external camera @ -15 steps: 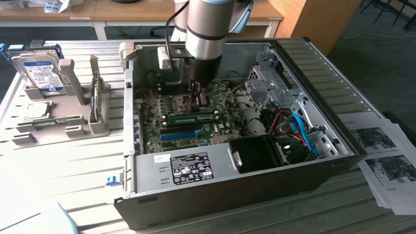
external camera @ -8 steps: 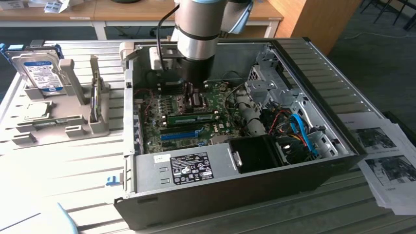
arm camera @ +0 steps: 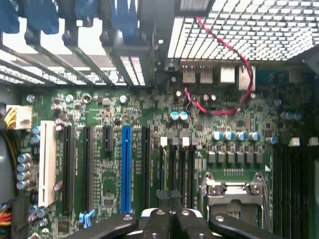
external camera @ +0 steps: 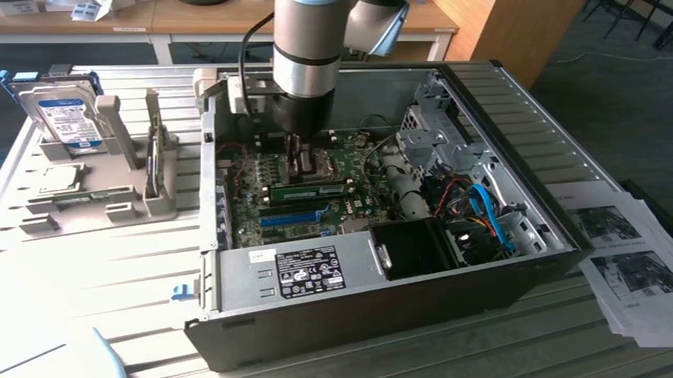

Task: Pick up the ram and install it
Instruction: 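Press down the ram until it locks into place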

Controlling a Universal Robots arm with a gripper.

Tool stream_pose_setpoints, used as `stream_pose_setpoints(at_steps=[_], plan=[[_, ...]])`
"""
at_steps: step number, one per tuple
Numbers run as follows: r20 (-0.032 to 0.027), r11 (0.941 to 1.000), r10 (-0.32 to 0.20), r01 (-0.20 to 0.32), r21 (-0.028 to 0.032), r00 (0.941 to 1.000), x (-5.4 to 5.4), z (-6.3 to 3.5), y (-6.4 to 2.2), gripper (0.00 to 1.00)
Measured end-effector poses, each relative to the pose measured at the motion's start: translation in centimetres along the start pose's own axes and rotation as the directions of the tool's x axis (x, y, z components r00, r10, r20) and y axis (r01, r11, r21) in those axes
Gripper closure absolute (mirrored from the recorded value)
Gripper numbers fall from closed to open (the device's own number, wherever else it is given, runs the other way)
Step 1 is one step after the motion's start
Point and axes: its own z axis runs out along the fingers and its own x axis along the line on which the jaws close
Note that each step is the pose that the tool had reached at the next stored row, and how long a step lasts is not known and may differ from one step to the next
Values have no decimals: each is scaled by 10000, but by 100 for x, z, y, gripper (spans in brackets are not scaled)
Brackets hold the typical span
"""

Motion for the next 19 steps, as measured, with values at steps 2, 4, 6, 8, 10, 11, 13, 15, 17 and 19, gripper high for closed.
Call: stream_pose_setpoints(at_steps=[2, 4, 6, 8, 10, 11, 13, 15, 17, 19], plan=[[0, 10000, 1, -1, 4, 10000, 1, 1, 38, 91], [0, 10000, 1, -1, 8, 10000, 1, 3, 77, 91], [0, 10000, 0, 0, 11, 10000, 1, 4, 113, 91], [0, 10000, 0, 0, 15, 10000, 2, 5, 146, 91], [1, 10000, 1, -1, 16, 10000, 2, 6, 175, 91], [1, 10000, 1, -1, 16, 10000, 1, 6, 178, 91], [1, 10000, 0, 0, 17, 10000, 2, 6, 178, 91], [0, 10000, 0, 0, 15, 10000, 2, 6, 178, 91], [1, 10000, 0, 0, 16, 10000, 3, 16, 178, 91], [1, 10000, 0, 0, 16, 10000, 3, 31, 177, 91]])
